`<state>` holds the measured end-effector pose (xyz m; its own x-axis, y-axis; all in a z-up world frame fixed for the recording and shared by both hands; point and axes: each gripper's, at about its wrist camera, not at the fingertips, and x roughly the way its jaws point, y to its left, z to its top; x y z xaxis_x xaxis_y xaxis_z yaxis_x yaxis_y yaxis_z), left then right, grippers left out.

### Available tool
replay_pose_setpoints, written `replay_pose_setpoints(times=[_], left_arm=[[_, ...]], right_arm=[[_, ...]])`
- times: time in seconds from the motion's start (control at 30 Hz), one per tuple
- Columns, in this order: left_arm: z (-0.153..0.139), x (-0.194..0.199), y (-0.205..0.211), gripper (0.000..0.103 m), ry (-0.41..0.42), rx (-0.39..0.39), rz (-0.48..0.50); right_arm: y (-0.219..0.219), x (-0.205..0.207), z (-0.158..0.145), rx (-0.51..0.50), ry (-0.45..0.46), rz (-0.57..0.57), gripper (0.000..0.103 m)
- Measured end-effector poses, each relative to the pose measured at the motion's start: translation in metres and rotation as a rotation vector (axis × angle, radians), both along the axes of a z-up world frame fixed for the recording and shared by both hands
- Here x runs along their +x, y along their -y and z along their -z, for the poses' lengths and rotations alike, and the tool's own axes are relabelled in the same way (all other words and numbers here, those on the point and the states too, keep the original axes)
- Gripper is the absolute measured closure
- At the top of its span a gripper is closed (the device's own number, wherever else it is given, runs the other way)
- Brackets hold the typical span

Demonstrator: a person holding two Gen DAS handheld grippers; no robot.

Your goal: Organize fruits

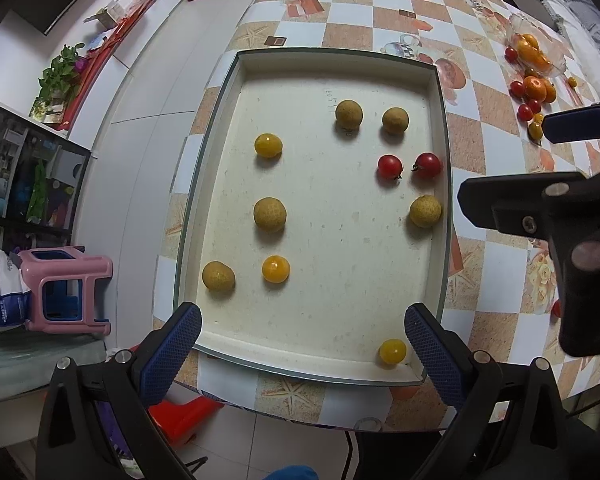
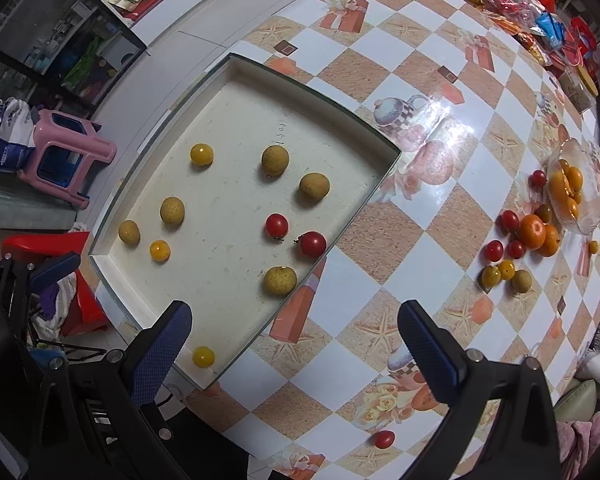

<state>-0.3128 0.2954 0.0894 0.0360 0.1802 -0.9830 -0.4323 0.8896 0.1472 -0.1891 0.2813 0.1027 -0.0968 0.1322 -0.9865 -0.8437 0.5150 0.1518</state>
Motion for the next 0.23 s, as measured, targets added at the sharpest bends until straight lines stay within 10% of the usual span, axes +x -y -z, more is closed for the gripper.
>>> replay_pose_setpoints(times=[0.23], left_arm=[[-0.0024,-0.0003,0.0025,0.001,0.018,0.019,0.01]], right_arm=[[-0.0018,0.002,0.002,-0.003,0.004,-0.002,0.0]])
